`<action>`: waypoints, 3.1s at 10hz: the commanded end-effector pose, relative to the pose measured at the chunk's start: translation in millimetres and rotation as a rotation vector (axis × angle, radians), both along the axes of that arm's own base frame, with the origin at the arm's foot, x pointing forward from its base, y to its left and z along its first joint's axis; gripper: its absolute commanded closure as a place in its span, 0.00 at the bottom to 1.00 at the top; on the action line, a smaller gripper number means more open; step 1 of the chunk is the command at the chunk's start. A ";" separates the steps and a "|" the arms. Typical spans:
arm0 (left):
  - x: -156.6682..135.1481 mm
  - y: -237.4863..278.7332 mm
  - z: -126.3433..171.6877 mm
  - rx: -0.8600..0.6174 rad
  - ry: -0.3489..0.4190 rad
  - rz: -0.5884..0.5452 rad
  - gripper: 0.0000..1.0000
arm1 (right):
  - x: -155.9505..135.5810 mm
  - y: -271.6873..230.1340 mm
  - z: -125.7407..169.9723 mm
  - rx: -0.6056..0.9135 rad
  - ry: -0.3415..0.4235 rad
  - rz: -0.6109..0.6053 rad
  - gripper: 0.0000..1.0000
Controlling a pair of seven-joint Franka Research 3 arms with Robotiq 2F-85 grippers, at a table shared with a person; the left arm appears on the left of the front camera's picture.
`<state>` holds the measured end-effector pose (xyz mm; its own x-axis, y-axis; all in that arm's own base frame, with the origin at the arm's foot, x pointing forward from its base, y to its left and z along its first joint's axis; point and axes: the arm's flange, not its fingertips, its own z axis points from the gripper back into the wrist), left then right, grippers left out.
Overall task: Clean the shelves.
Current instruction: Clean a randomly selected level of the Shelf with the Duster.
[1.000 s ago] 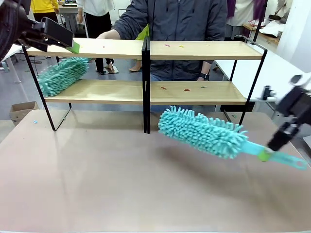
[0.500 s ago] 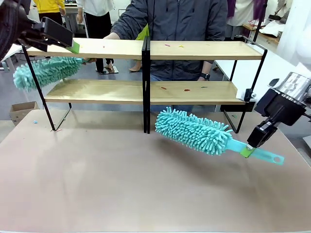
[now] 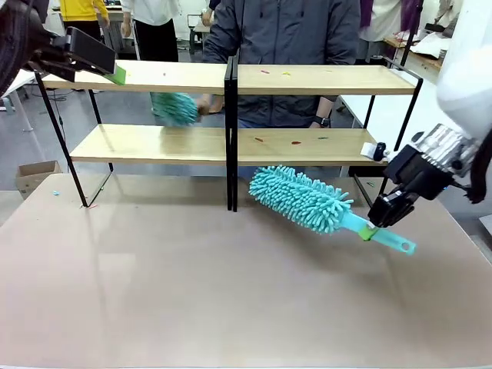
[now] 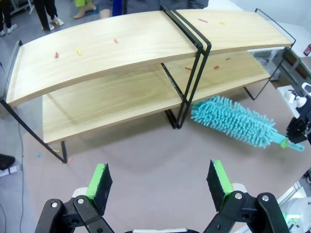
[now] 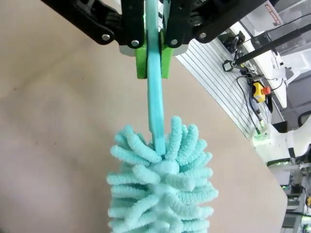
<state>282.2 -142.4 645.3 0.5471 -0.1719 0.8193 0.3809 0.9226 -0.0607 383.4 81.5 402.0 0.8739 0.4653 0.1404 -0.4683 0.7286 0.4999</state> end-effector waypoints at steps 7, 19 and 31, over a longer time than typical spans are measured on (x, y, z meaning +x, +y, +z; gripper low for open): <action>0.0 0.9 0.2 -0.007 -0.009 -0.003 0.00 | 59.6 13.9 -55.1 0.001 0.047 -0.170 0.88; 0.0 0.9 0.2 -0.007 -0.009 -0.003 0.00 | 14.2 -53.0 -38.2 -0.318 -0.071 -0.757 0.88; 0.0 0.9 0.2 -0.007 -0.009 -0.003 0.00 | -28.5 -60.9 0.4 -0.079 0.051 -0.275 0.88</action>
